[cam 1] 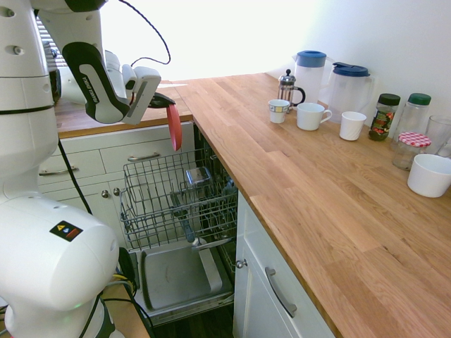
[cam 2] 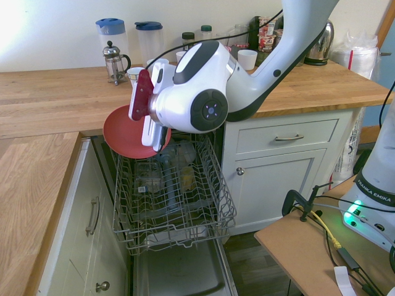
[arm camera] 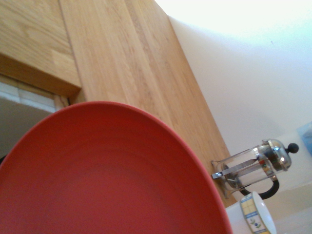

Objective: Put the plate in the dishwasher

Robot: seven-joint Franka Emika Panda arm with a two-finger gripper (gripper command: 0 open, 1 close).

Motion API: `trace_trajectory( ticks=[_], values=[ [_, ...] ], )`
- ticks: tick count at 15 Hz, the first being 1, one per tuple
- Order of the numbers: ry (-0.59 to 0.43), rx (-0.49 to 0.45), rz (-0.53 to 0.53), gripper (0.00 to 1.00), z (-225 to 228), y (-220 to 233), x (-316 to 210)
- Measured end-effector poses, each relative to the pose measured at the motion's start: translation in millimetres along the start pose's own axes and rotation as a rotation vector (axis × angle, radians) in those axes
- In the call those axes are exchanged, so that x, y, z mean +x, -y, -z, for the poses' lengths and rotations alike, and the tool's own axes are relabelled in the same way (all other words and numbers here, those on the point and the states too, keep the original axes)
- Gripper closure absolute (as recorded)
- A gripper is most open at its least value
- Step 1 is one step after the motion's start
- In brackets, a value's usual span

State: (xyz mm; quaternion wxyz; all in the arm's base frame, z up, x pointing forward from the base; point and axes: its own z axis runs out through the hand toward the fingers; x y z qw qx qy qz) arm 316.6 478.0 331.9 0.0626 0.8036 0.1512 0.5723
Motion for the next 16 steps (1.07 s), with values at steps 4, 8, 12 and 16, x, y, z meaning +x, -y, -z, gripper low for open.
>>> trace_trajectory(
  ticks=[4,8,12,16],
  values=[
    [0.023,0.003,-0.009,1.0,-7.7,19.1,-42.7],
    [0.03,0.001,-0.026,1.0,-11.8,31.3,-74.7],
    [0.032,-0.003,-0.041,1.0,-20.4,37.7,-105.6],
    [0.03,-0.005,-0.061,1.0,-23.9,42.1,-125.1]
  ],
)
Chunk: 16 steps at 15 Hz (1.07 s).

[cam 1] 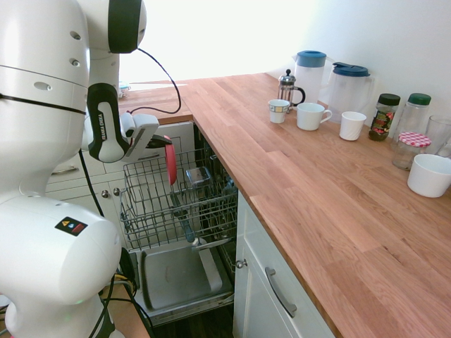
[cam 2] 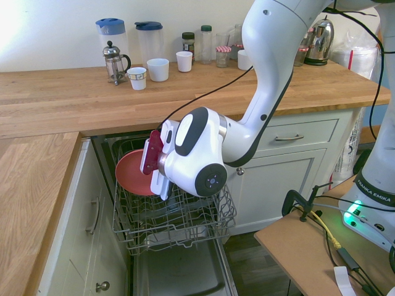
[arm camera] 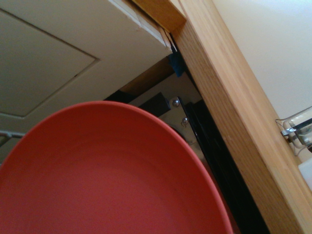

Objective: Put the plate in the dishwasher

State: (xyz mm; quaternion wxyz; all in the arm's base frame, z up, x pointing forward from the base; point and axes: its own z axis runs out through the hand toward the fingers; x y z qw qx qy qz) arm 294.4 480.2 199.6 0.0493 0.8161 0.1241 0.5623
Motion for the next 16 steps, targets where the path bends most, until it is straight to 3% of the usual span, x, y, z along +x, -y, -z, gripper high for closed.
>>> trace_trajectory(
  ticks=[16],
  values=[
    [-0.05,0.06,-0.034,1.0,-13.5,24.6,-60.4]
  ],
)
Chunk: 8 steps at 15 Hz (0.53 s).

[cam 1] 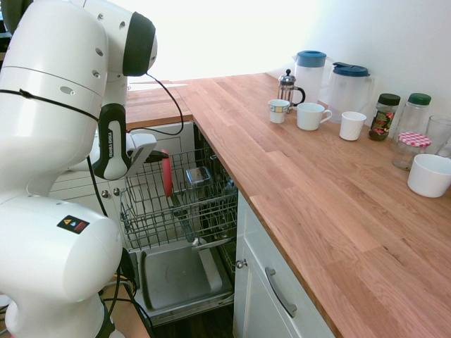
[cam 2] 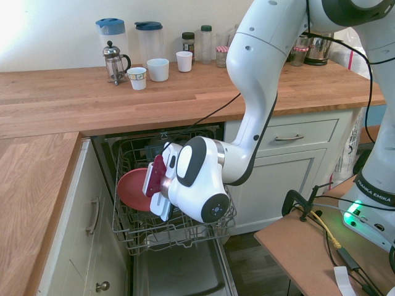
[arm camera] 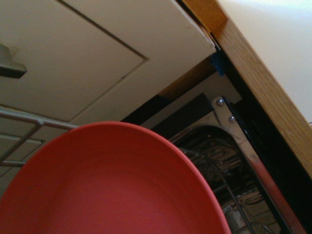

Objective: Put the plate in the dishwasher

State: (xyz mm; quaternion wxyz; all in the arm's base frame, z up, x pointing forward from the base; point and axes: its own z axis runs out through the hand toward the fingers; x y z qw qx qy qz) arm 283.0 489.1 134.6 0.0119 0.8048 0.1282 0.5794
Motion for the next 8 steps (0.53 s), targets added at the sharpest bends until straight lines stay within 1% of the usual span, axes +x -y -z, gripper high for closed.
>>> trace_trajectory(
  ticks=[2,3,8],
  values=[
    [-0.012,0.011,0.005,1.0,-4.3,2.6,-11.2],
    [-0.012,0.015,0.006,0.0,-6.2,4.5,-15.3],
    [-0.026,0.026,0.0,0.0,-9.8,8.2,-18.6]
  ],
)
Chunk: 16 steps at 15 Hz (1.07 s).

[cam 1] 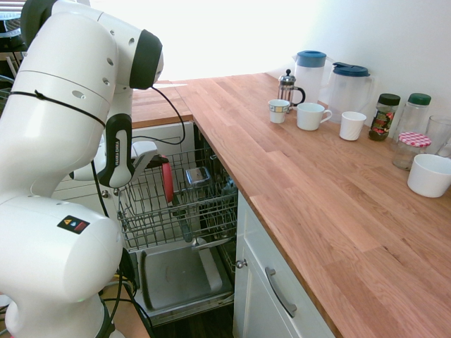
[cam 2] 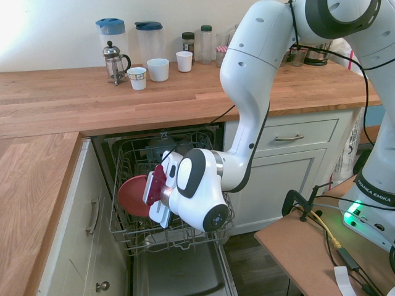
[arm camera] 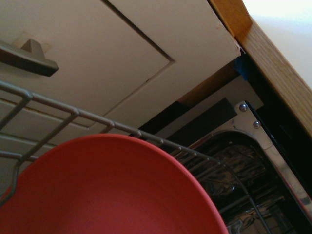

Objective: Put the plate in the dishwasher

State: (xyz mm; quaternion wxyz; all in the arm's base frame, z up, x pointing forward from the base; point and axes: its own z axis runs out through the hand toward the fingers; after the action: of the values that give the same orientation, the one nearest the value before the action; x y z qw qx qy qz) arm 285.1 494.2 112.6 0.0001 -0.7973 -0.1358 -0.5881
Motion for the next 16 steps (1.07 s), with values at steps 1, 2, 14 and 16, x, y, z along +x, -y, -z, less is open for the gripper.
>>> trace_trajectory(
  ticks=[1,2,14,16],
  values=[
    [-0.002,0.002,0.0,0.0,-0.1,0.3,0.1],
    [-0.003,0.004,0.001,0.0,-0.6,0.8,0.1],
    [0.003,0.03,-0.039,0.0,5.5,28.7,-10.4],
    [0.011,0.038,-0.047,0.0,19.2,36.8,-10.3]
  ],
)
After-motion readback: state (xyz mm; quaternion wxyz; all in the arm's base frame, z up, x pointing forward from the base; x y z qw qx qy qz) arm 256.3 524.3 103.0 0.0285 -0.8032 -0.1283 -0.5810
